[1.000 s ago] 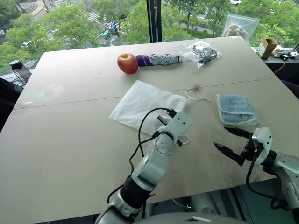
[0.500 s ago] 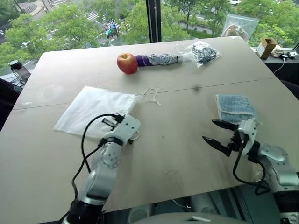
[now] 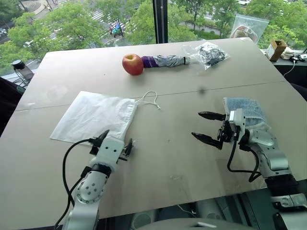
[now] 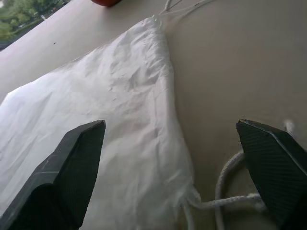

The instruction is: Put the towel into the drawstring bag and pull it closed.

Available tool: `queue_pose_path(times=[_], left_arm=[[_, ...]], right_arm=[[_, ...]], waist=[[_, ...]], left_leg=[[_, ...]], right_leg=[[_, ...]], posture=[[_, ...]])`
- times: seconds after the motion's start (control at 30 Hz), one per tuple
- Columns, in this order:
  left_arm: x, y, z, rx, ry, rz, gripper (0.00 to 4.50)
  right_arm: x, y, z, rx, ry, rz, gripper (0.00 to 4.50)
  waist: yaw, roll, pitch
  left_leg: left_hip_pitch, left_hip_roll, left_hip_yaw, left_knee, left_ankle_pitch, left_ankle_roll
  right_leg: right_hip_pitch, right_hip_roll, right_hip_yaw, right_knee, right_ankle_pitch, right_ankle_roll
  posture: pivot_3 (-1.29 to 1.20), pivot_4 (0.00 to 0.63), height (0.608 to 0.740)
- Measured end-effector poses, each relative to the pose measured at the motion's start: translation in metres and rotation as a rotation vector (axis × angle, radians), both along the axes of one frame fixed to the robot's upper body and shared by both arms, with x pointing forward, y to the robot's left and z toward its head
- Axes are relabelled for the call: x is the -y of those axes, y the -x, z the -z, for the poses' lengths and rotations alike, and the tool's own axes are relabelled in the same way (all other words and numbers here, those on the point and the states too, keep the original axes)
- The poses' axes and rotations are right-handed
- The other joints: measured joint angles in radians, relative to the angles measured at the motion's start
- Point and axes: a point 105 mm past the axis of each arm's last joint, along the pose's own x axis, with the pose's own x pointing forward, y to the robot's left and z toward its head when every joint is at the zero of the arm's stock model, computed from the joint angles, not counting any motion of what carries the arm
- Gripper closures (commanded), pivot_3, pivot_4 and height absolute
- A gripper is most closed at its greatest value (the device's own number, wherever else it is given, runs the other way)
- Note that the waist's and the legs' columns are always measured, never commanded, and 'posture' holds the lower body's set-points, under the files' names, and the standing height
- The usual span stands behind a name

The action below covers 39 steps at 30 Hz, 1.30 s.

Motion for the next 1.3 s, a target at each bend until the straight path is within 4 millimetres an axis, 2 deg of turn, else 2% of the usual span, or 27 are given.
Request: queue_pose_path(times=[0.07,0.17,0.2,0.27,0.37,0.8,1.3], left_arm=[[-0.002,-0.010,-0.013,0.056,0.003,-0.010,0.03],[0.006,-0.016,-0.019,0.076,0.016,0.027,0.03],[0.018,-0.017,-0.013,0.048,0.035,0.076,0.03],[0.024,-0.018,-0.002,0.007,0.060,0.087,0.03],[0.017,-0.024,0.004,-0.010,0.056,0.014,0.03],[-0.005,-0.024,-0.002,0.050,-0.011,-0.167,0.03],[-0.018,-0.029,0.004,0.019,-0.006,-0.249,0.03]], right_arm=[[-0.005,0.000,0.002,-0.007,0.001,-0.018,0.00],[-0.009,0.001,0.003,-0.010,0.000,-0.036,0.00],[-0.009,0.001,0.003,-0.012,0.002,-0.039,0.00],[-0.010,0.001,0.003,-0.009,0.003,-0.042,0.00],[-0.010,0.001,0.003,-0.009,0.003,-0.043,0.00],[-0.009,0.002,0.005,-0.010,0.002,-0.039,0.00],[-0.006,-0.001,0.009,-0.019,0.002,-0.025,0.00]], waist=[[0.003,0.000,0.000],[-0.001,0.000,0.000],[-0.005,0.000,0.000],[-0.008,0.000,0.000],[-0.007,0.000,0.000],[-0.007,0.000,0.000],[-0.007,0.000,0.000]], left_leg=[[0.000,0.000,0.000,0.002,0.000,0.000],[0.000,0.000,0.001,0.002,0.000,0.000],[-0.001,-0.001,0.002,0.002,0.000,0.000],[-0.002,0.000,0.002,0.002,0.000,0.000],[-0.003,0.000,-0.001,0.000,0.000,0.000],[-0.003,0.000,-0.001,0.001,0.000,0.000],[-0.003,0.000,-0.001,0.001,0.000,0.000]], right_leg=[[0.001,0.002,-0.004,0.000,0.000,0.000],[0.002,0.002,-0.003,0.001,0.000,0.000],[0.001,0.002,-0.001,0.000,0.000,0.001],[0.000,0.002,-0.001,0.000,0.000,0.001],[-0.001,0.002,-0.004,0.000,0.000,0.001],[-0.001,0.002,-0.005,0.000,0.000,0.001],[-0.001,0.002,-0.005,0.000,0.000,0.001]], posture=[[0.00,0.150,0.740],[0.00,0.150,0.740],[0.00,0.150,0.740],[0.00,0.150,0.740],[0.00,0.150,0.740],[0.00,0.150,0.740],[0.00,0.150,0.740]])
